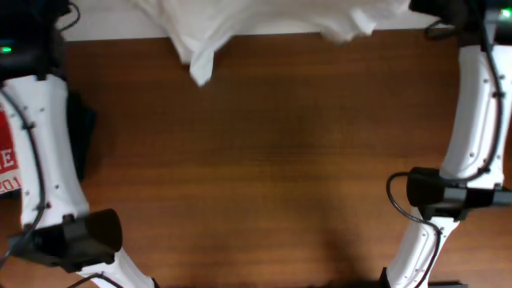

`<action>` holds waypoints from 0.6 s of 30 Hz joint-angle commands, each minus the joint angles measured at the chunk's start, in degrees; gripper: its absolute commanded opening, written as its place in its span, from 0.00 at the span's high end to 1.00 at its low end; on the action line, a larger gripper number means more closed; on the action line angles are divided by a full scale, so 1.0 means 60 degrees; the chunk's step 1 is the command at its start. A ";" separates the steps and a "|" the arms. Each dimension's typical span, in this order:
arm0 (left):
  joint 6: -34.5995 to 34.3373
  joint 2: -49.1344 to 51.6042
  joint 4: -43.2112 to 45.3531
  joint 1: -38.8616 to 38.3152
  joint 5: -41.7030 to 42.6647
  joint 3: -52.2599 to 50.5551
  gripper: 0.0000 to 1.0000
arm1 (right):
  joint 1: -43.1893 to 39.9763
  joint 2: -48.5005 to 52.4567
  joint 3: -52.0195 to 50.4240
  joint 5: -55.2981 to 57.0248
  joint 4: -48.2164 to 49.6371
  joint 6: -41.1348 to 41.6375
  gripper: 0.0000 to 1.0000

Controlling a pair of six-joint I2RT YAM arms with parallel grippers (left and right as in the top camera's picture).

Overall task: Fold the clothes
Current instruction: 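Swing the held shirt forward and lay it flat on the table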

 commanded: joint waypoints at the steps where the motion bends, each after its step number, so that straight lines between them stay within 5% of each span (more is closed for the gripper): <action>1: 0.0379 -0.0178 -0.4557 0.0244 0.0386 0.0273 1.00 | -0.0546 -0.0062 -0.0018 0.0892 -0.2535 -0.0954 0.96; 4: 0.1042 0.0484 -0.8579 -0.0423 -0.0627 -0.0503 1.00 | -0.0561 0.0146 -0.1315 0.0911 -0.3246 -0.0947 0.96; 6: 0.1297 0.0925 -0.9391 -0.0801 -0.0765 -0.1224 1.00 | -0.0565 0.0149 -0.2408 0.1224 -0.3242 -0.0940 0.96; 14: 0.1894 0.1643 -0.9588 -0.1526 -0.1880 -0.6408 1.00 | -0.1064 0.0149 -0.8572 0.1912 -0.3224 0.0007 0.96; 18: 0.1894 0.1617 -0.9788 -0.1439 -0.2546 -0.7257 1.00 | -0.1585 0.0138 -1.0262 0.1905 -0.3093 0.0437 0.96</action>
